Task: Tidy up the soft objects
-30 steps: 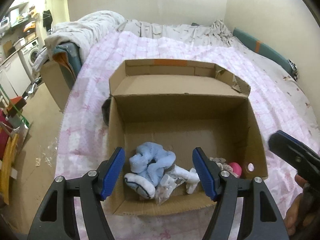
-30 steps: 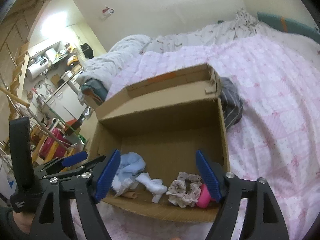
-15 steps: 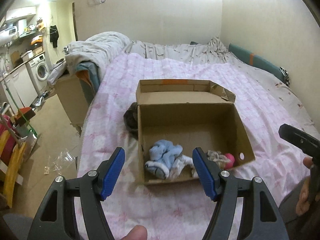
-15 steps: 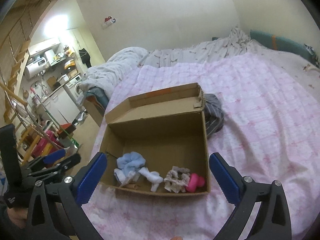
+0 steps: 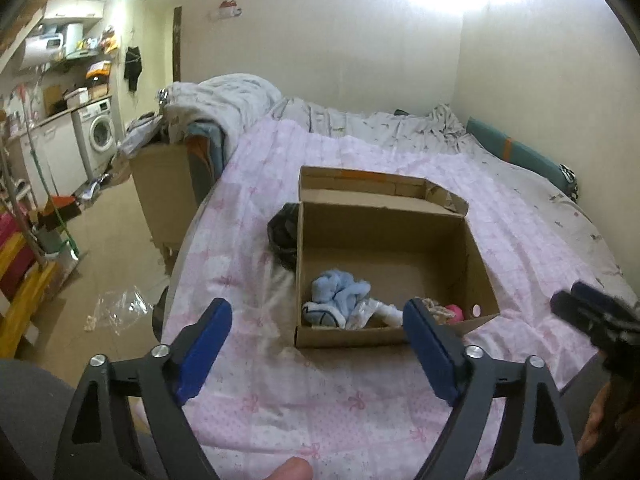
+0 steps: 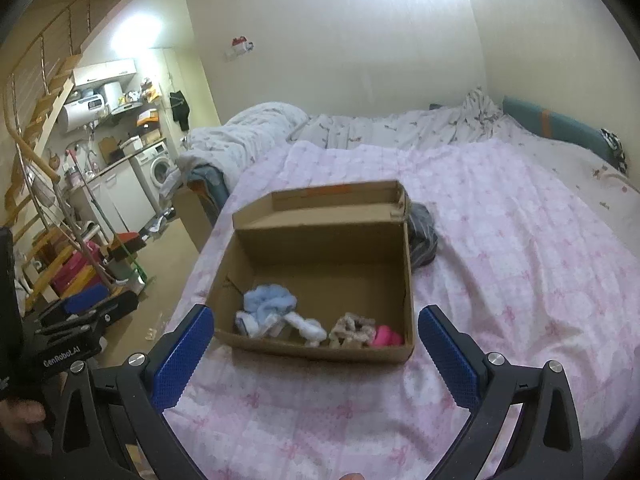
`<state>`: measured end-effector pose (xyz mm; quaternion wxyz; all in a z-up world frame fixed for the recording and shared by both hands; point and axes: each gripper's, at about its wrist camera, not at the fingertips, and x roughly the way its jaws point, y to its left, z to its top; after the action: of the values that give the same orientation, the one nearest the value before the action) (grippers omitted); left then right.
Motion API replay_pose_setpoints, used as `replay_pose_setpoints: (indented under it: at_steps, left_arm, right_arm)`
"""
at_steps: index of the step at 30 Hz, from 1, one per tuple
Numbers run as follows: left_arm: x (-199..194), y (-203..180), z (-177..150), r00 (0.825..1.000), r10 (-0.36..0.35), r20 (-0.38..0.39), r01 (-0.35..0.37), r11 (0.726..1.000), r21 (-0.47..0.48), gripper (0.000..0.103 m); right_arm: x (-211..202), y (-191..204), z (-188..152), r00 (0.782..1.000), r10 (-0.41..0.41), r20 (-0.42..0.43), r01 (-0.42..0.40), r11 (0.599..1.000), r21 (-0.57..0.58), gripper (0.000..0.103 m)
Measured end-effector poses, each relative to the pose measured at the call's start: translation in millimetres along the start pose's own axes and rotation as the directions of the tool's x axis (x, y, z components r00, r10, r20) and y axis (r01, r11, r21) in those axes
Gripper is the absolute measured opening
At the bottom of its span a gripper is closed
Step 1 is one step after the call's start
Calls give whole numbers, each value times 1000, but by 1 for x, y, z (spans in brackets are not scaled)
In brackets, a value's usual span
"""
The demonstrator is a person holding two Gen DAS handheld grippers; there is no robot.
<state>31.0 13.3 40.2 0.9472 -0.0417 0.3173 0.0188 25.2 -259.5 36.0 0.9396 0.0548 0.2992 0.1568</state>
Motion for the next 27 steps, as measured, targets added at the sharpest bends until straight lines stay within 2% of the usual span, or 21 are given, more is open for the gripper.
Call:
replay_pose_setpoints:
  at_steps: [3, 7, 9, 12, 18, 21, 27]
  left_arm:
    - [12, 0, -7, 999, 36, -34, -36, 999, 1, 97]
    - [24, 0, -11, 997, 42, -65, -43, 999, -1, 98]
    - [29, 2, -11, 997, 27, -75, -28, 999, -14, 98]
    - [33, 1, -13, 996, 16, -85, -17, 1000, -10, 98]
    - [32, -7, -15, 997, 12, -81, -10, 1000, 24, 98]
    - [29, -8, -15, 997, -16, -74, 17, 1000, 24, 98]
    - [29, -8, -14, 997, -16, -74, 17, 1000, 23, 98]
  right_arm:
    - [10, -1, -15, 999, -17, -27, 17, 1000, 2, 103]
    - [25, -1, -27, 997, -57, -60, 57, 998, -5, 103]
    - [27, 2, -25, 997, -64, -42, 63, 998, -16, 103]
    - [35, 4, -30, 995, -66, -74, 64, 998, -23, 103]
    - [36, 6, -32, 993, -87, -80, 84, 996, -41, 103]
    - [36, 5, -32, 993, -89, -77, 88, 996, -26, 103]
    - [36, -2, -32, 992, -104, -78, 104, 995, 7, 103]
